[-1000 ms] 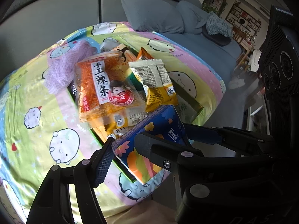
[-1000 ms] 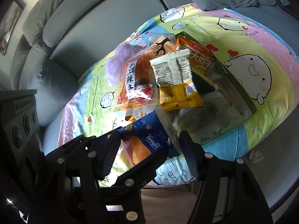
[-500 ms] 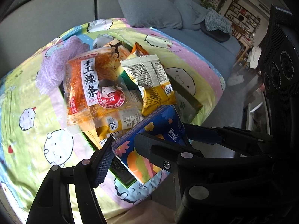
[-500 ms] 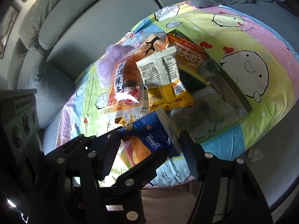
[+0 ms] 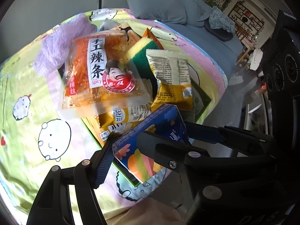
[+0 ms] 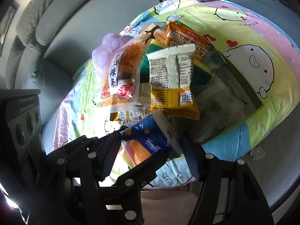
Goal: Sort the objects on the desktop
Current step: 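Bring the tissue pack over the green box with the right tool, then lower the tissue pack into the box and open the right tool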
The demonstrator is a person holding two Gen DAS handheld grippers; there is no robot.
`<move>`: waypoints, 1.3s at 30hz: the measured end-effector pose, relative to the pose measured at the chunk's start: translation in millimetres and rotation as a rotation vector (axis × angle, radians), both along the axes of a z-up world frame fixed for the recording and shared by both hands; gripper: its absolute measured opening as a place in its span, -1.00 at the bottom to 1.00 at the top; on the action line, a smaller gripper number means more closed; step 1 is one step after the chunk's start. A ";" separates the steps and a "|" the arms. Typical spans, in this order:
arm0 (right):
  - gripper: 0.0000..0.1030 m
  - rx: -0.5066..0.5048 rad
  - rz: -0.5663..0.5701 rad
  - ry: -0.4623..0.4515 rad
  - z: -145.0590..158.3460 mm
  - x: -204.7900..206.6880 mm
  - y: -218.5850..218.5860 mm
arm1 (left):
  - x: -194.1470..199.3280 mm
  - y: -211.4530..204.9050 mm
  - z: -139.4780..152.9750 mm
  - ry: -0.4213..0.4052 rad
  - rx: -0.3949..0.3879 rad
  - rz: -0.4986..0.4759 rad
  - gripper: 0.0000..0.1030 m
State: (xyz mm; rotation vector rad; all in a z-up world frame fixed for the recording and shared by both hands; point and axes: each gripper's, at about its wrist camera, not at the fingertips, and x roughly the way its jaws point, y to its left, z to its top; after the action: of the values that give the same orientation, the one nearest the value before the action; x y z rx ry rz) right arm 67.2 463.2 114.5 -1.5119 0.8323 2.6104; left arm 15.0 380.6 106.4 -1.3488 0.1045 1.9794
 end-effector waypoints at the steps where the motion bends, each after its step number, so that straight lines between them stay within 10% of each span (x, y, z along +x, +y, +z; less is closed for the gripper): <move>1: 0.28 -0.004 0.000 -0.002 -1.0 -0.1 0.3 | 0.5 -0.8 0.0 0.001 -0.001 0.000 0.35; 39: 0.61 0.032 0.014 0.064 39.8 6.4 -33.2 | -2.4 -79.1 33.8 0.005 0.110 0.141 0.50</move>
State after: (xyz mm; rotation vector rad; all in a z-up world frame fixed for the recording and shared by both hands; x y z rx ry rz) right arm 73.5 430.0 154.3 -1.4389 0.7837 2.6812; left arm 12.6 301.5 140.1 -1.3113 -0.0986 2.0736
